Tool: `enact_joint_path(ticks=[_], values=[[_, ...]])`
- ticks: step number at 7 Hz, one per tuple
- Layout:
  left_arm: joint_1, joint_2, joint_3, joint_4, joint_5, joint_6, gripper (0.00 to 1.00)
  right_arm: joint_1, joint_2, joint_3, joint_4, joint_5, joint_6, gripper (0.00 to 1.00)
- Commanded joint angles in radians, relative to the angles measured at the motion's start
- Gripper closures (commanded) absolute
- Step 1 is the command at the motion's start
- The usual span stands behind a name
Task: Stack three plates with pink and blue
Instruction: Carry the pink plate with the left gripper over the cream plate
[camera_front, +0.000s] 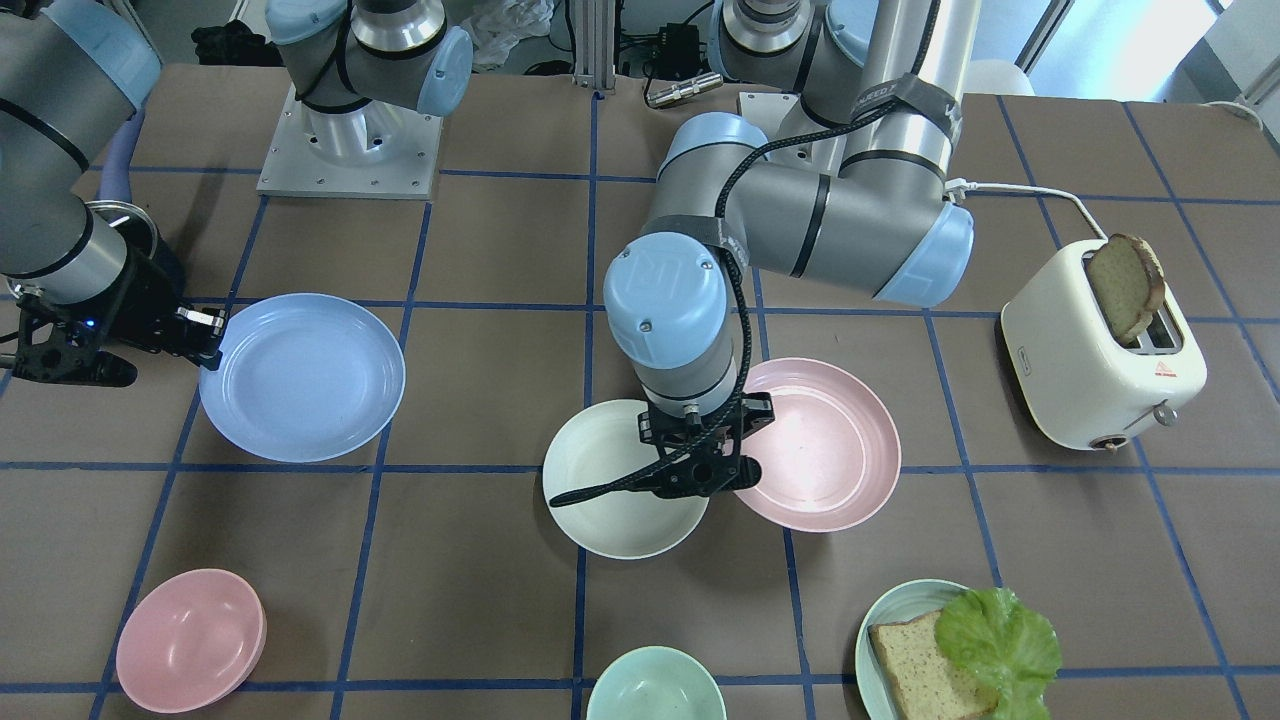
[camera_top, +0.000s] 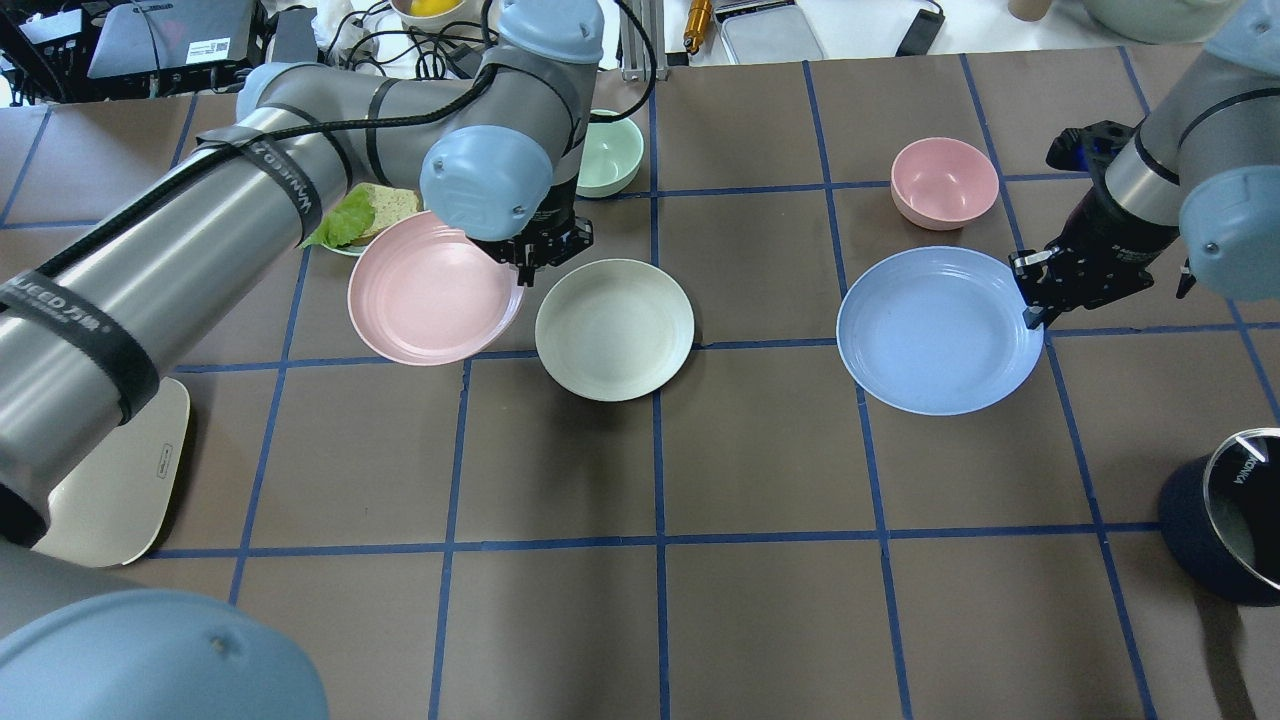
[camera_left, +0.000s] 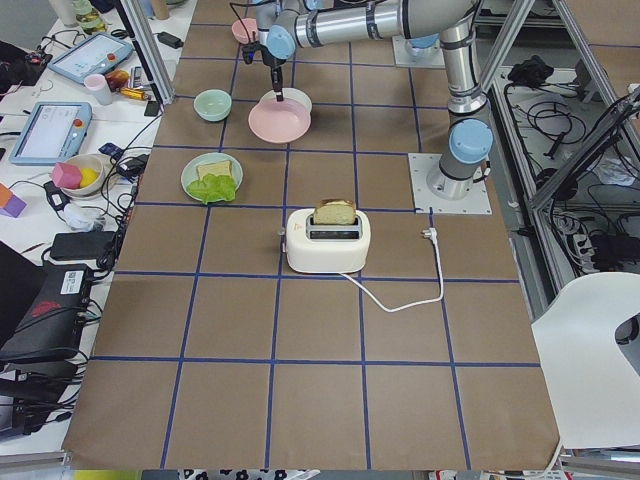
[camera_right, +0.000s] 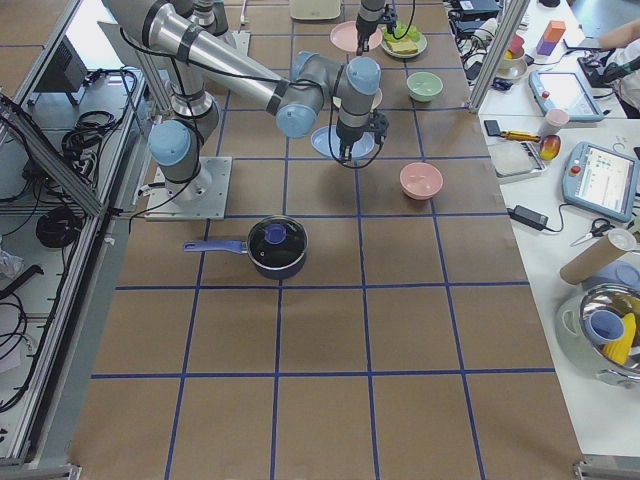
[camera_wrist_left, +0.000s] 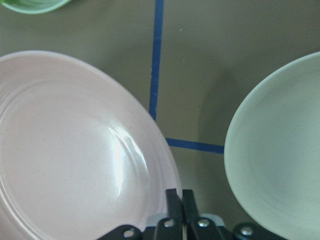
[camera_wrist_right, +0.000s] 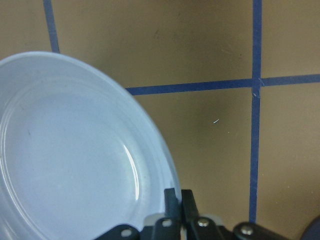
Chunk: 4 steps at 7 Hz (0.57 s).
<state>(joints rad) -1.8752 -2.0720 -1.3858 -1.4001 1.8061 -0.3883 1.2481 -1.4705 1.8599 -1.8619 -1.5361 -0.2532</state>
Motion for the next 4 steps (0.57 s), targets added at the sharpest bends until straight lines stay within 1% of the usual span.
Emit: enact_joint_path(ticks=[1,2,4], values=[[-0.074,-0.093,0.138,-0.042,-0.008,-0.079,1.00,0.008,0.001,-0.007,0.006,-0.007,0.023,1.00],[-0.109,-0.126,0.163,-0.042,-0.004,-0.095,1.00,0.020,0.001,-0.007,0.006,-0.012,0.029,1.00],[-0.159,-0.184,0.197,-0.042,-0.016,-0.229,1.00,0.025,0.002,-0.007,0.006,-0.030,0.037,1.00]])
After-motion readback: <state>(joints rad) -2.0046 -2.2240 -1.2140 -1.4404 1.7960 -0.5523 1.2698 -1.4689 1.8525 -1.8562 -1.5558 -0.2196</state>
